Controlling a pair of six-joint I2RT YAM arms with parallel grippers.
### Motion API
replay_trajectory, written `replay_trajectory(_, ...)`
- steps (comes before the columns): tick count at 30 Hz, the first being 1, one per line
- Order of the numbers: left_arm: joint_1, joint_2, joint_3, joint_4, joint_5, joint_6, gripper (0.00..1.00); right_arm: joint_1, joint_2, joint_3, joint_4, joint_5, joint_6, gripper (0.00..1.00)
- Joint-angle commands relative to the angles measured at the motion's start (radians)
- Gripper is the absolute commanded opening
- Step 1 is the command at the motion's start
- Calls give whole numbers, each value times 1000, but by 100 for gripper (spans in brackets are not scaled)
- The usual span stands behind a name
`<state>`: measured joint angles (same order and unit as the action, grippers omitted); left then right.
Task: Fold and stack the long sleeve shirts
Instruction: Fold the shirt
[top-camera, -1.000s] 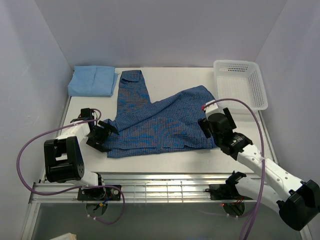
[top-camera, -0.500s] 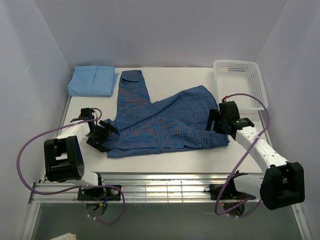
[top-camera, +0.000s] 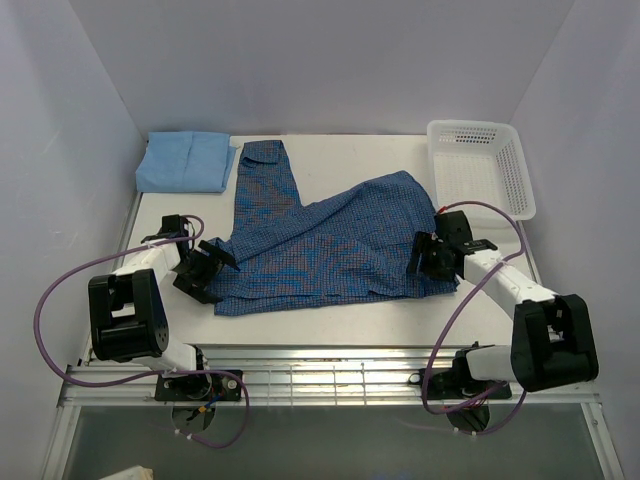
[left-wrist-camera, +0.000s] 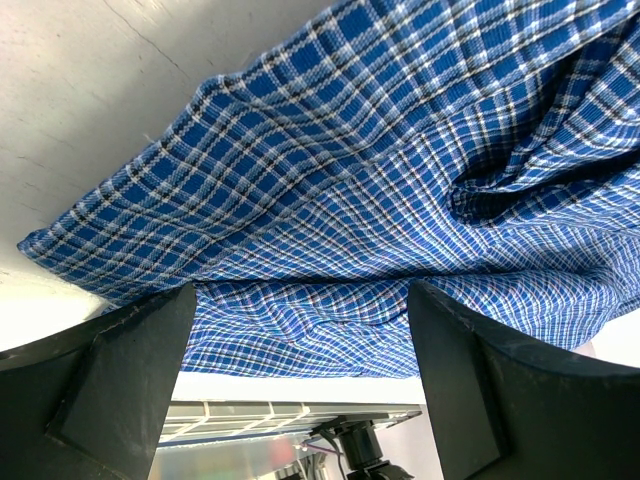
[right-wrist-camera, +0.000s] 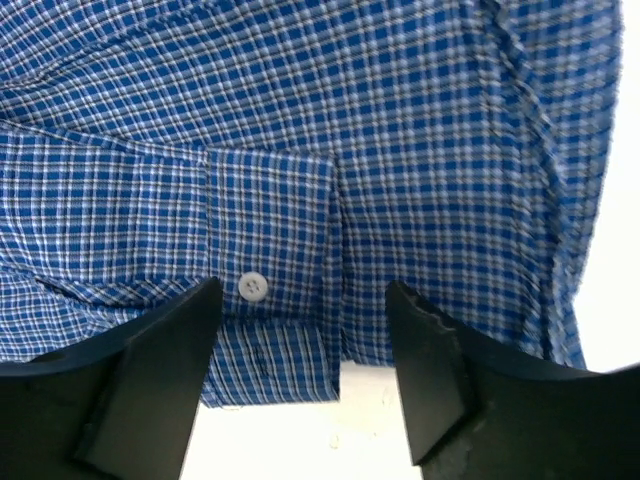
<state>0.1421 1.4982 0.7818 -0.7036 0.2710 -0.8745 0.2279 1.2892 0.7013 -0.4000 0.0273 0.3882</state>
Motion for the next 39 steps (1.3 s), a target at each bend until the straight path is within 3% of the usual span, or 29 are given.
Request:
replay_trajectory(1, 7, 17, 7, 65, -55, 26, 98, -9, 44, -5, 95, -70, 0, 70)
replay_trajectory(5, 7, 11, 5, 64, -52, 26, 98, -9, 55, -19, 116, -135, 5, 47)
replay_trajectory(10, 7, 22, 8, 65, -50, 29, 98, -9, 30, -26, 122, -182, 1, 27)
replay_trajectory(12, 7, 23, 10, 65, -49, 29, 98, -9, 24, -20, 122, -187, 1, 9)
replay_trajectory(23, 7, 22, 11, 70, -53, 29, 98, -7, -59, 30, 105, -56, -132, 8)
replay_trajectory(27, 7, 22, 13, 76, -55, 29, 98, -9, -64, 64, 118, 58, -224, 8)
replay_trajectory(36, 7, 17, 0, 84, -30, 28, 98, -9, 8, 81, 181, 65, -322, 8)
replay_trajectory(39, 8, -1, -1, 84, -24, 32, 98, -7, 41, 107, 159, 68, -328, 21)
